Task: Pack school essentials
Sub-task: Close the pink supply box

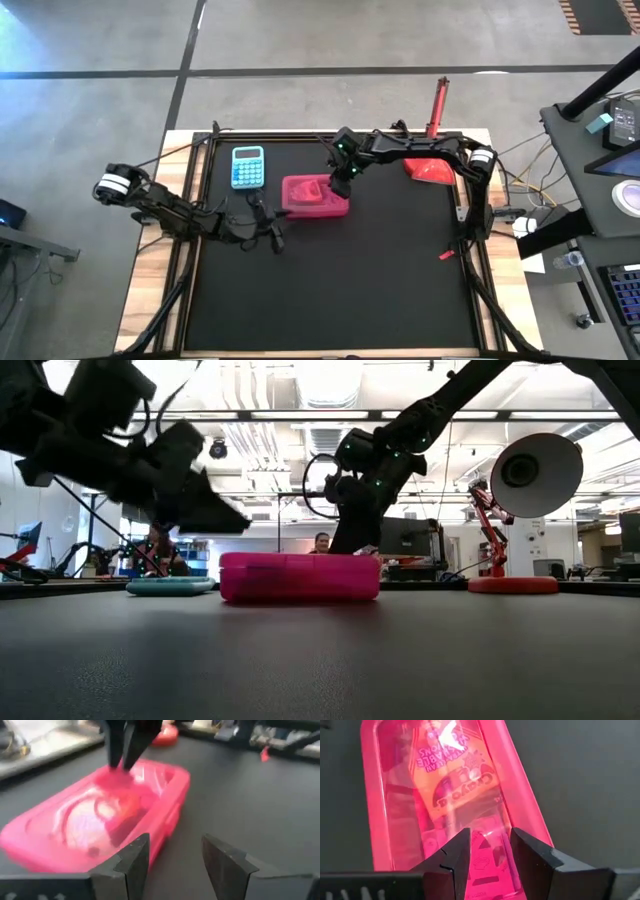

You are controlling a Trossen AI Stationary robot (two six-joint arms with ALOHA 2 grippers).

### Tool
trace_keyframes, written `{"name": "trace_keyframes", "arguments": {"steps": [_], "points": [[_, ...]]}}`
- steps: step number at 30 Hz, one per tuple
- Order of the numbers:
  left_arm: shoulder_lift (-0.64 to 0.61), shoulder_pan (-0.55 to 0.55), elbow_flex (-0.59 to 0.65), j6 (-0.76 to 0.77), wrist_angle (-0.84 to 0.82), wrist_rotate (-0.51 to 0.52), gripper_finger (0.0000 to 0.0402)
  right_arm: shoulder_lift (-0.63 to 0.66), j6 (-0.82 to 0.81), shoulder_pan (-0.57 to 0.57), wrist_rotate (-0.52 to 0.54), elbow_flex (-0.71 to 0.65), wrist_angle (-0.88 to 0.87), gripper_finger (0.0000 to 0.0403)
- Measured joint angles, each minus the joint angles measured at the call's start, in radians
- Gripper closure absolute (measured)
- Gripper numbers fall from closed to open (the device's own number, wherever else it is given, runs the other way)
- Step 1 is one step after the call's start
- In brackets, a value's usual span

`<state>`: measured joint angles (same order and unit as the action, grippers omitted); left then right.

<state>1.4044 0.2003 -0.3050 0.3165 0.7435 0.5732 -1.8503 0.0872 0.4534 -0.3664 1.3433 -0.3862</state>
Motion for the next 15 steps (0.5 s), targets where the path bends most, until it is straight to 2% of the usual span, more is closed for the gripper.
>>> {"name": "trace_keyframes", "arguments": {"steps": [3, 7, 13, 15], "points": [[0.012, -0.003, 0.001, 0.030, -0.019, 0.045, 0.0237, 0.000, -0.001, 0.000, 0.001, -0.004, 0.010, 0.0268], [0.042, -0.019, -0.005, -0.059, 0.053, 0.119, 0.0237, 0.000, -0.008, 0.000, 0.000, -0.016, 0.026, 0.0268], [0.136, -0.057, -0.010, -0.060, 0.079, 0.122, 0.0237, 0.000, -0.016, 0.000, -0.001, -0.024, 0.033, 0.0268], [0.185, -0.067, -0.011, -0.060, 0.132, 0.123, 0.0237, 0.000, -0.016, 0.000, -0.001, -0.024, 0.033, 0.0268]]}}
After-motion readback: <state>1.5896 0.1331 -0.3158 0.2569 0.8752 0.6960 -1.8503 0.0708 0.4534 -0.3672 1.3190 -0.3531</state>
